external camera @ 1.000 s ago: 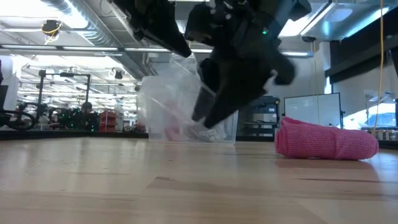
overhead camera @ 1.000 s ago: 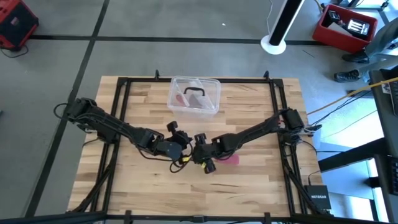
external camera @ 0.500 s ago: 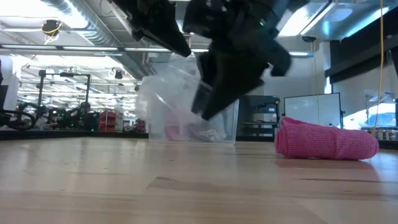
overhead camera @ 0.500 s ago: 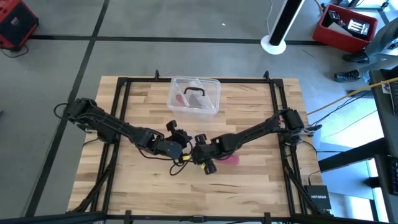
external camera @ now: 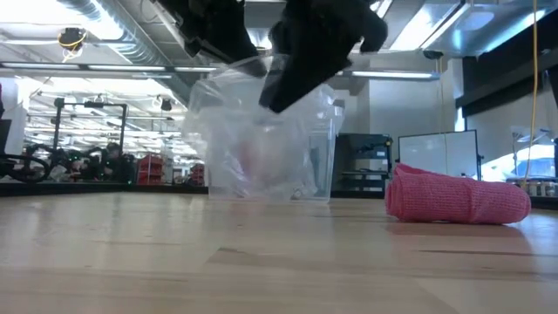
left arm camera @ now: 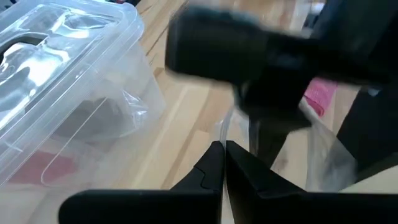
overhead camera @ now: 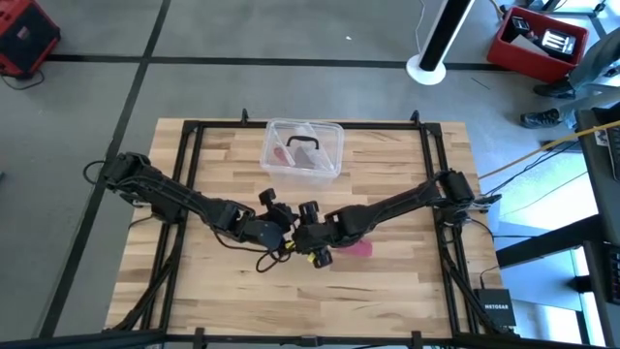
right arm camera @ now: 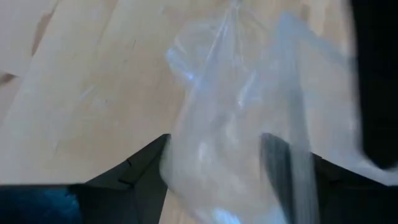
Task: Roll bandage
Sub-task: Prepare the transparent zip bag, then put the pink bandage into the transparent zip bag
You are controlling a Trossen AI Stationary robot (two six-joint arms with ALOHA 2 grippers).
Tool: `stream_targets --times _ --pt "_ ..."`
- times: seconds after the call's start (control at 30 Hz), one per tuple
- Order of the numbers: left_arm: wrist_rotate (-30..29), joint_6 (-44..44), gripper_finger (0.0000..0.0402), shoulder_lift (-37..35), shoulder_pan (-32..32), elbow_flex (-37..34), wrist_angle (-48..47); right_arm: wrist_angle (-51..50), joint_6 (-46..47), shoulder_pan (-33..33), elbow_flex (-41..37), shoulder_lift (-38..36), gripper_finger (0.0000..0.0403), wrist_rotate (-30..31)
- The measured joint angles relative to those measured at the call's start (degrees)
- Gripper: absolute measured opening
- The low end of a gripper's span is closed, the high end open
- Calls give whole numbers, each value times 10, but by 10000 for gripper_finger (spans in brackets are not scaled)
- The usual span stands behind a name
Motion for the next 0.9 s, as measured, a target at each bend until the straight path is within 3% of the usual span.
stream_targets --times 0.4,0.63,0.73,0.9 --pt "0 -1 1 0 0 0 1 -36 17 34 3 -81 248 48" --pt "-2 30 1 0 0 0 1 -152 113 66 1 -131 248 68" --pt "-27 74 1 0 -7 8 0 -148 155 84 -41 -162 248 85" --pt "-97 152 1 0 -22 15 5 -71 245 96 -187 -203 248 87"
